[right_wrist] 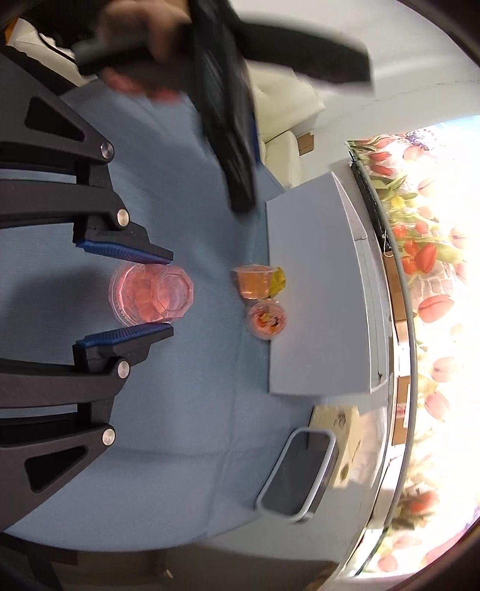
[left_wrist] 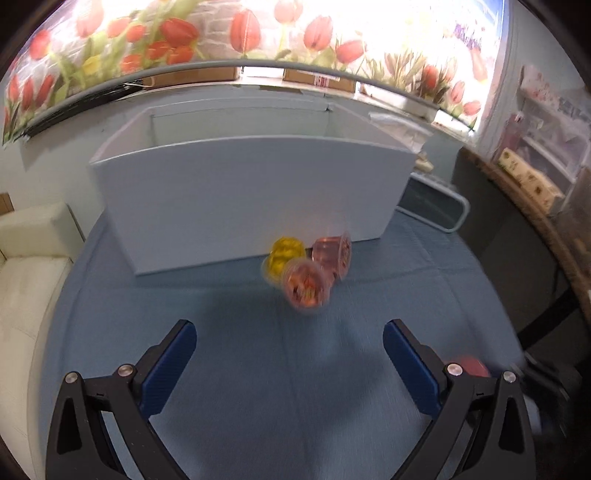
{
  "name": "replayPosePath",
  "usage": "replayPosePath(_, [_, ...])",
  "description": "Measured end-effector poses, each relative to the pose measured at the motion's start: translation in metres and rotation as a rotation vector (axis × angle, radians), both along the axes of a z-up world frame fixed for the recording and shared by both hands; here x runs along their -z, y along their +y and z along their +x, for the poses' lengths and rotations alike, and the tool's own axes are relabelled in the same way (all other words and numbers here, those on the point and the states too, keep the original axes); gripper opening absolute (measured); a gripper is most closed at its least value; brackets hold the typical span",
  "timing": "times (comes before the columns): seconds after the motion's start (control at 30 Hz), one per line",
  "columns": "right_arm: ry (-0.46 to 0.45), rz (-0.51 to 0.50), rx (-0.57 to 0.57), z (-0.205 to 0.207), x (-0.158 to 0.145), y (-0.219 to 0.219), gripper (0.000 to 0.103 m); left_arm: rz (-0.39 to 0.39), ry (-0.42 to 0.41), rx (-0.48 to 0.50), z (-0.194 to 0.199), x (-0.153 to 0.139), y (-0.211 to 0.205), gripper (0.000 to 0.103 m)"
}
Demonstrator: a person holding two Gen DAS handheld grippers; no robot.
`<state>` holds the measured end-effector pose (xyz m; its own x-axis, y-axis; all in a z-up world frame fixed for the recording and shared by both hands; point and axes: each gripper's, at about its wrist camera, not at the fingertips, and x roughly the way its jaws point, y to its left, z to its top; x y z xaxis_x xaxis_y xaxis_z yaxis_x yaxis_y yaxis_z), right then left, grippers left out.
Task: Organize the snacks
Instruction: 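Grasp a pink jelly cup with the right gripper while the left grasps another pink cup, then lower both pink jelly cups into the white box and open both grippers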
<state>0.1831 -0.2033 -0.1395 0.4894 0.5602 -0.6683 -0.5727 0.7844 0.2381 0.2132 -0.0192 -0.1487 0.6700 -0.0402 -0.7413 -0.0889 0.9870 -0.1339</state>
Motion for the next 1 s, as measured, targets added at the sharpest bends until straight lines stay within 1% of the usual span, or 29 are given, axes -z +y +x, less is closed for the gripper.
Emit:
replayPosePath(0.1, [0.008, 0.013, 0.018, -0.011, -0.001, -0.009, 0.035, -0.024, 0.048, -0.042, 0.028, 0.016, -0.002, 0.103])
replayPosePath(0.17, [0.018, 0.035, 0.027, -0.016, 0.0, -0.014, 0.035, -0.039, 0.058, -0.062, 0.041, 0.022, -0.001, 0.103])
replayPosePath(0.2, [0.019, 0.041, 0.03, -0.017, -0.001, -0.016, 0.035, -0.027, 0.064, -0.072, 0.047, 0.024, -0.001, 0.101])
replayPosePath(0.27, [0.022, 0.045, 0.028, -0.019, -0.001, -0.019, 0.035, -0.009, 0.068, -0.057, 0.055, 0.026, -0.004, 0.099])
replayPosePath(0.3, [0.022, 0.044, 0.03, -0.02, -0.001, -0.02, 0.035, -0.001, 0.077, -0.048, 0.058, 0.028, -0.006, 0.095])
replayPosePath(0.33, [0.022, 0.05, 0.03, -0.02, -0.001, -0.021, 0.035, 0.009, 0.089, -0.046, 0.061, 0.03, -0.007, 0.086])
replayPosePath(0.37, [0.024, 0.058, 0.028, -0.02, -0.001, -0.021, 0.035, 0.006, 0.095, -0.045, 0.063, 0.032, -0.007, 0.082])
replayPosePath(0.4, [0.026, 0.061, 0.026, -0.02, -0.002, -0.021, 0.035, 0.003, 0.106, -0.04, 0.065, 0.035, -0.006, 0.074])
replayPosePath(0.43, [0.025, 0.063, 0.025, -0.019, -0.002, -0.021, 0.035, 0.002, 0.116, -0.038, 0.067, 0.037, -0.005, 0.069])
replayPosePath(0.47, [0.023, 0.062, 0.022, -0.018, -0.002, -0.019, 0.035, -0.003, 0.103, -0.038, 0.066, 0.037, -0.003, 0.067])
replayPosePath(0.53, [0.027, 0.066, 0.013, -0.018, 0.0, -0.018, 0.035, -0.017, 0.094, -0.026, 0.066, 0.036, -0.002, 0.057])
replayPosePath(0.57, [0.027, 0.065, 0.01, -0.018, 0.0, -0.017, 0.035, -0.025, 0.089, -0.014, 0.066, 0.036, -0.001, 0.055])
replayPosePath(0.6, [0.027, 0.066, 0.009, -0.018, 0.001, -0.016, 0.035, -0.03, 0.086, -0.002, 0.065, 0.035, -0.001, 0.049])
replayPosePath(0.7, [0.037, 0.074, 0.005, -0.017, 0.002, -0.014, 0.035, -0.039, 0.084, 0.026, 0.059, 0.033, 0.001, 0.049])
replayPosePath(0.83, [0.038, 0.082, 0.0, -0.016, 0.002, -0.01, 0.035, -0.083, 0.064, 0.064, 0.039, 0.028, 0.006, 0.049])
replayPosePath(1.0, [0.039, 0.085, -0.011, -0.016, 0.0, -0.002, 0.035, -0.086, 0.006, 0.102, 0.003, 0.006, 0.008, 0.049])
